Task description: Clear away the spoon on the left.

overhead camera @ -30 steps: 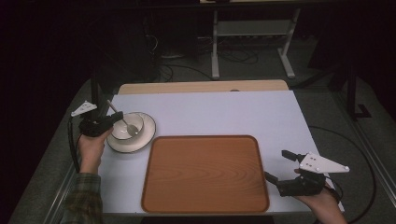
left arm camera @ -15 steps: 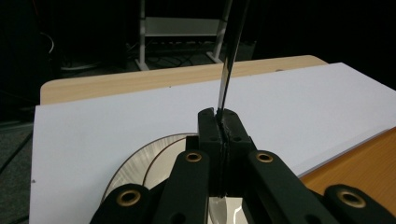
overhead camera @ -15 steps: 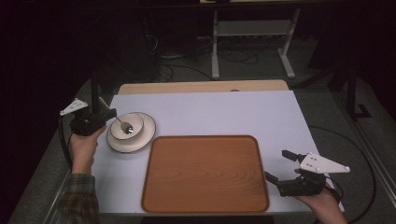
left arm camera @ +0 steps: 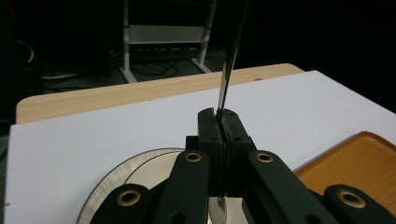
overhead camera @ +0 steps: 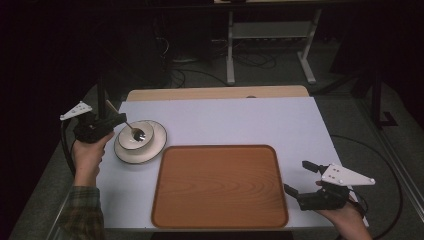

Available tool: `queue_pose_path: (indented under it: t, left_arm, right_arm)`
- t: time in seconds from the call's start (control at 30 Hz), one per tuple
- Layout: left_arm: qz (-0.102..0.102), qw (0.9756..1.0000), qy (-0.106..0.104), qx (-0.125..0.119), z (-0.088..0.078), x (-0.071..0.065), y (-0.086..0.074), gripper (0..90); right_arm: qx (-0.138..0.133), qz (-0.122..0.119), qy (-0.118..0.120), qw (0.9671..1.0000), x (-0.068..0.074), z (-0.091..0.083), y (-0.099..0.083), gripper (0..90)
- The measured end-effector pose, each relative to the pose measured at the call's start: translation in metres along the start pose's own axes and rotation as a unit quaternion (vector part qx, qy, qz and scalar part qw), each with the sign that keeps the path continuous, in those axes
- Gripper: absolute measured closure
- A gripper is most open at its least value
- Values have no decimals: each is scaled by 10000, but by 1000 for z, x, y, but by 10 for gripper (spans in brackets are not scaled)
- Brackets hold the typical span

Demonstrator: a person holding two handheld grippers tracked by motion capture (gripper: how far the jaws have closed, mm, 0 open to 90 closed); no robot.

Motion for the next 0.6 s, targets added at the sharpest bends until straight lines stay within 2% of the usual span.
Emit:
queue_pose_path:
  t: [0.17, 0.33, 0.6]
  left_arm:
    - [85, 9998, -155, 18, 0, -12, 9, 889]
    - [64, 9995, -316, -32, -1, -21, 14, 889]
    - [181, 9982, -558, 76, 0, -39, 18, 889]
  right_arm:
    - [-2, 1, -6, 10000, 0, 0, 0, 39]
    - [7, -1, -1, 10000, 0, 0, 0, 39]
    - [-3, 1, -7, 10000, 0, 0, 0, 39]
Point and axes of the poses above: each handheld gripper's, and its own axes: z roughly forward along the jaws, y roughly out of its top, x roughly to its left, the point moved 6 cm from there along z, roughly forward along the jaws, and after that the axes turned 9 degrees about -x, right-handed, at the moved point
